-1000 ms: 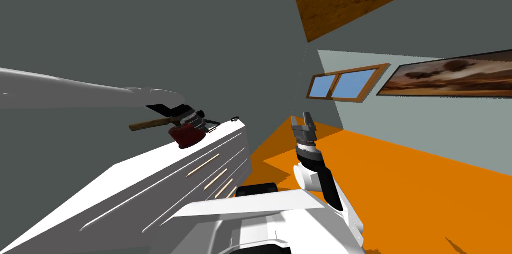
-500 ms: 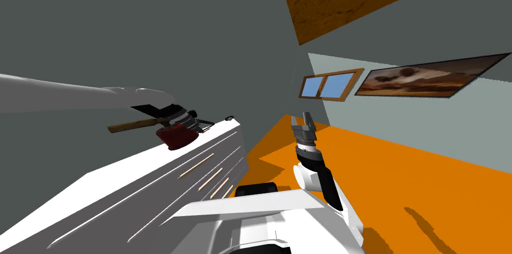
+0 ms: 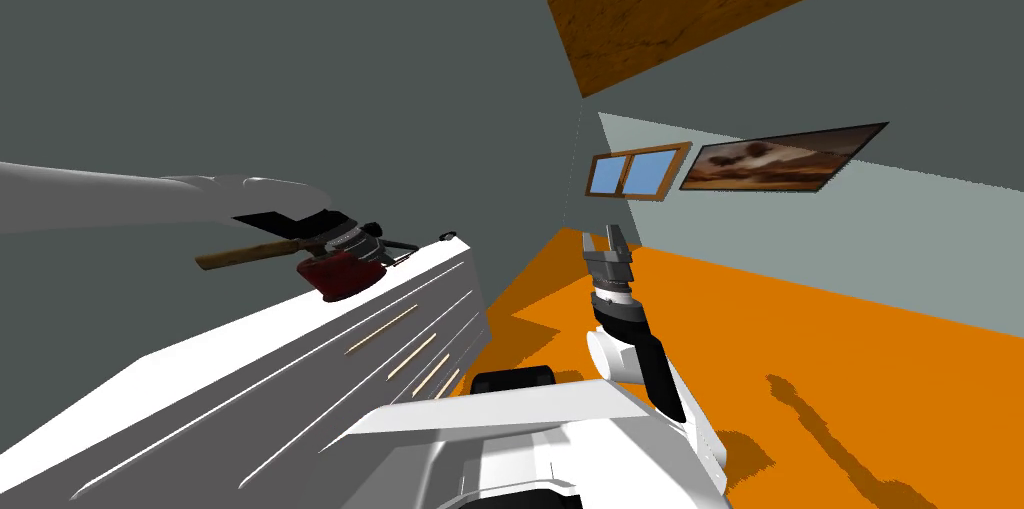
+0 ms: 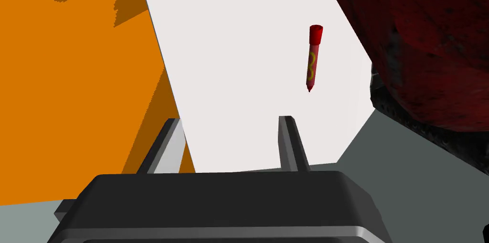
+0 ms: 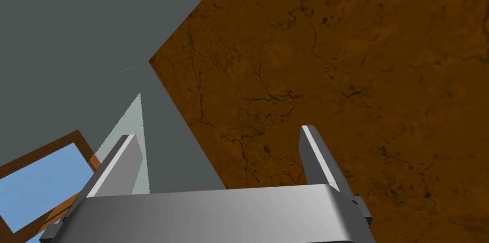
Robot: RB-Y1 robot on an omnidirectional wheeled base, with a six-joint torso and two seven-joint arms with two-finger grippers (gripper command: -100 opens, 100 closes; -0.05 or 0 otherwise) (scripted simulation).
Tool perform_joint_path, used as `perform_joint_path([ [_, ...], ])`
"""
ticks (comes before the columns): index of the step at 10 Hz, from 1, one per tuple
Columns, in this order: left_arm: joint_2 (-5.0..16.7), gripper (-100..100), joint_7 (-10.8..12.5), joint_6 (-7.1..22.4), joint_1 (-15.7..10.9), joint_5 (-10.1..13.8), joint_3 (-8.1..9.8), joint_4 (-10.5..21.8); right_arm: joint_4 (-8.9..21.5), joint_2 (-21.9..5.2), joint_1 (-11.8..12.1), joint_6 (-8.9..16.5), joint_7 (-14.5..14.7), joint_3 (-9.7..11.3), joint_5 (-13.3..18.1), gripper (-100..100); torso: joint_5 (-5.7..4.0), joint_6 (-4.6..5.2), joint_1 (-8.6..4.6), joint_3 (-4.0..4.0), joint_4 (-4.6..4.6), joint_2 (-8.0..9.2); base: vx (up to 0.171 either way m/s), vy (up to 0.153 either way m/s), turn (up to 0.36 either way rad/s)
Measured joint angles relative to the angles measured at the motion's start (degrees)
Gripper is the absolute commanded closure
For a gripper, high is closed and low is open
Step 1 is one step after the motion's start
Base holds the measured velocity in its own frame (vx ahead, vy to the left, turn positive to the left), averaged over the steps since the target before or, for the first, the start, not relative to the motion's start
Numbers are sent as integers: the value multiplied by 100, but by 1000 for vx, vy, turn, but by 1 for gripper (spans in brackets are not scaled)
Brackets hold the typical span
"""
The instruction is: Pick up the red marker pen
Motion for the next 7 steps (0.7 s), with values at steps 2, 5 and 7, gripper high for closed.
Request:
perform_joint_path([
  [2,0,100,0,0,0,0,0,0,0,0,0,0,0,0,0,0,3,0,8,-7,-3,-11,0,0,0],
  [5,0,-100,0,0,0,0,0,0,0,0,0,0,0,0,0,0,3,0,10,-9,-4,-14,18,27,6],
  [7,-24,-100,64,-75,94,48,-37,-67,0,-1,2,0,0,-1,0,0,15,-1,56,-28,-12,-47,119,122,4],
])
